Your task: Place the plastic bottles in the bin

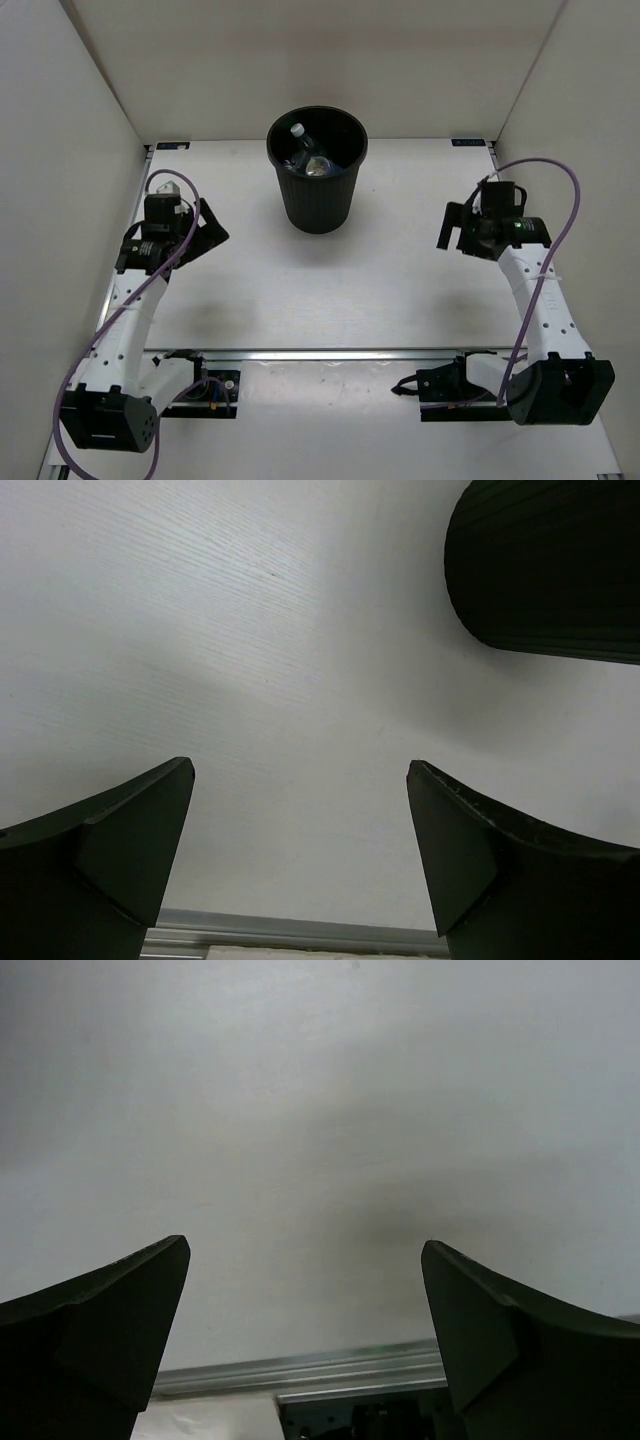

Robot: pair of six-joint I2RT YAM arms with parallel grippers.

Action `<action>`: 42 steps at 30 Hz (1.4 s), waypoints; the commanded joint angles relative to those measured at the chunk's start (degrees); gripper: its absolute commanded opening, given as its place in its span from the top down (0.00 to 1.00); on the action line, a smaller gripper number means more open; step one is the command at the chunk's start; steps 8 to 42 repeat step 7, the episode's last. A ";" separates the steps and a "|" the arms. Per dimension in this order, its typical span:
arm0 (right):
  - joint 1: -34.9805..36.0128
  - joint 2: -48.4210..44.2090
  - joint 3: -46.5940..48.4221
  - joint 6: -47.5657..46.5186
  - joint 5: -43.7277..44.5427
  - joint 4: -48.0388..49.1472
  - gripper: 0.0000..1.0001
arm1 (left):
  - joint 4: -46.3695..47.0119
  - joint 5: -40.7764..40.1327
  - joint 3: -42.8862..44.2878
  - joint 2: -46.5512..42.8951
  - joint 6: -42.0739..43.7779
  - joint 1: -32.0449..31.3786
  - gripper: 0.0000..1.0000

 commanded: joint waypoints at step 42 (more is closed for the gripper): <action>-2.49 -8.17 -3.06 -2.74 -2.37 2.74 0.01 | 1.36 -4.43 0.85 -3.86 0.28 -0.29 0.02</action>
